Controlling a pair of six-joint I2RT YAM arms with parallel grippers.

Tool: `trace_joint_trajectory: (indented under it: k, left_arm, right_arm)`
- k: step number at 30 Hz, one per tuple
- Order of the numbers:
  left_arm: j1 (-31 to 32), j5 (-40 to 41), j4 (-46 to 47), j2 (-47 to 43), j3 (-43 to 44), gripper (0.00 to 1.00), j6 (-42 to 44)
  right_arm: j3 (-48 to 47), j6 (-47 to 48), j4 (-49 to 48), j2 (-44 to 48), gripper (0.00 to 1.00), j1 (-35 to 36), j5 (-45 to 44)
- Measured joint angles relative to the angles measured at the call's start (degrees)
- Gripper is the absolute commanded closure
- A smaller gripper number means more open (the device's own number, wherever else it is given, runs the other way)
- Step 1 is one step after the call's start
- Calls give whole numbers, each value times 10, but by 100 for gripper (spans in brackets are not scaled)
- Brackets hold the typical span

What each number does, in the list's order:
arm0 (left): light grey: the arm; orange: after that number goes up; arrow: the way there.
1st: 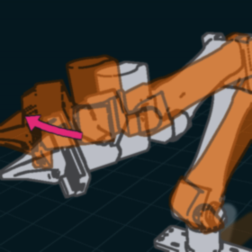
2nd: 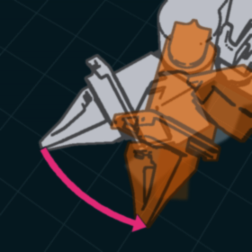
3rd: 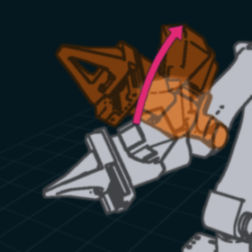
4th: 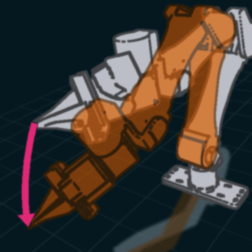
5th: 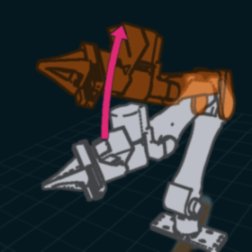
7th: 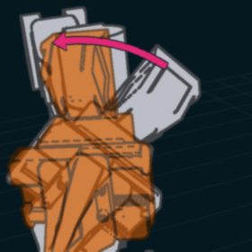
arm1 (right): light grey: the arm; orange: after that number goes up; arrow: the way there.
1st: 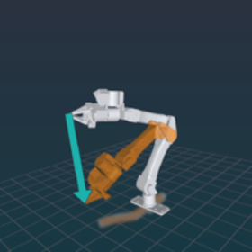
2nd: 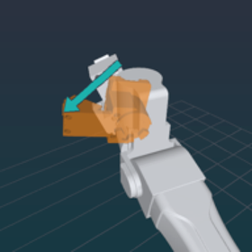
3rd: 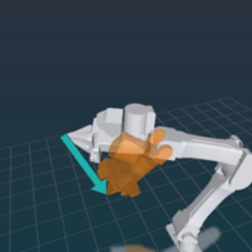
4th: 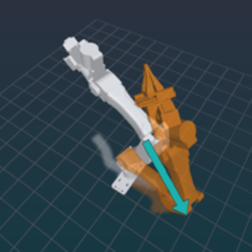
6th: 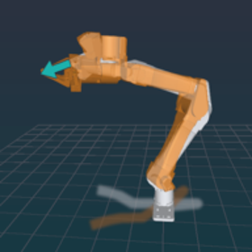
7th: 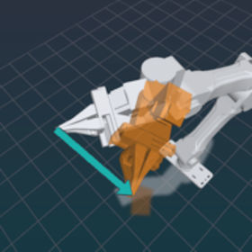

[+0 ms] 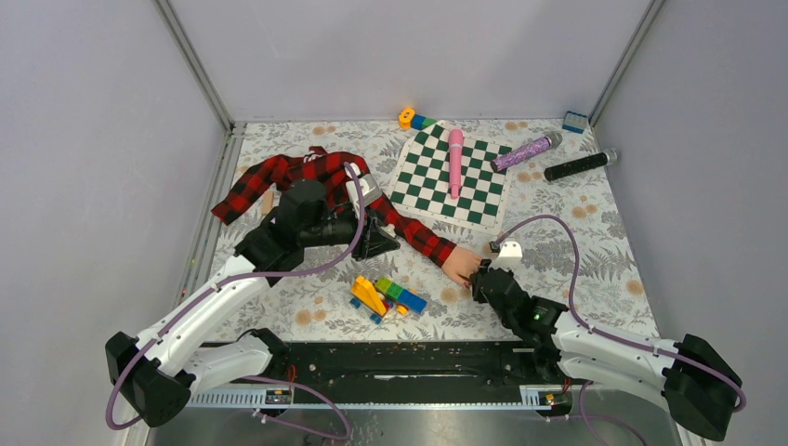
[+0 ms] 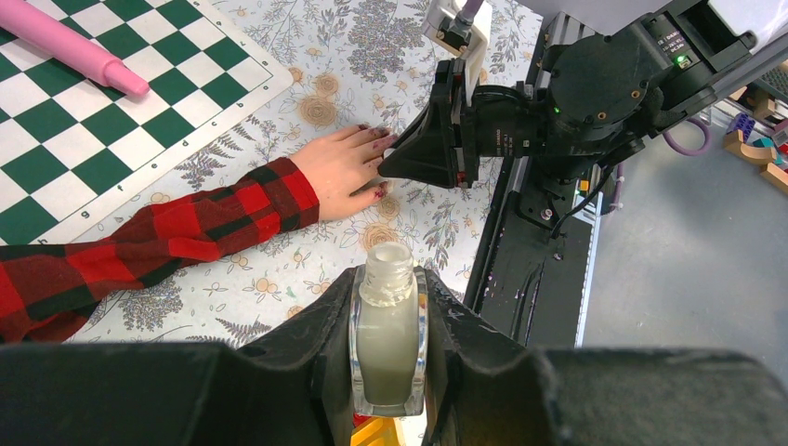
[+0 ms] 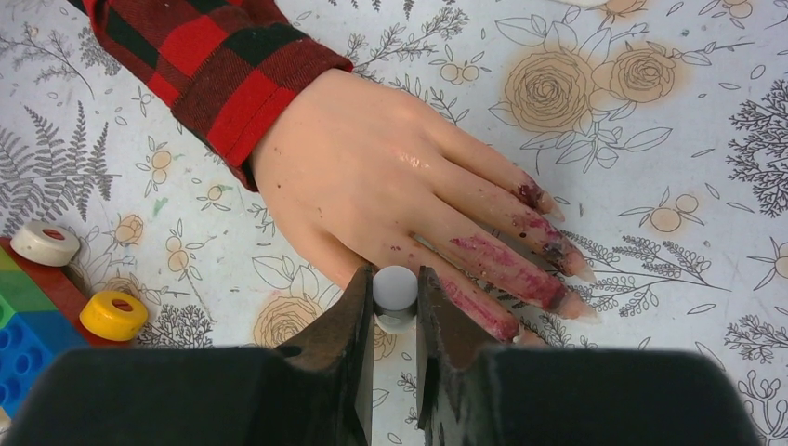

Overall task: Paint the nails
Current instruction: Paint the nail polish on the nail.

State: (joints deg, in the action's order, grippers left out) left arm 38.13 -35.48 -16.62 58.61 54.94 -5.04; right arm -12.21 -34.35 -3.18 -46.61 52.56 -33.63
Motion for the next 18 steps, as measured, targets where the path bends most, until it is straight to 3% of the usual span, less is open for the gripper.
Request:
trace_joint_trajectory:
  k: [18]
  left_arm:
    - [0,0,0,0,0,100,0]
  right_arm:
    - [0,-6,26,7,100,18,-35]
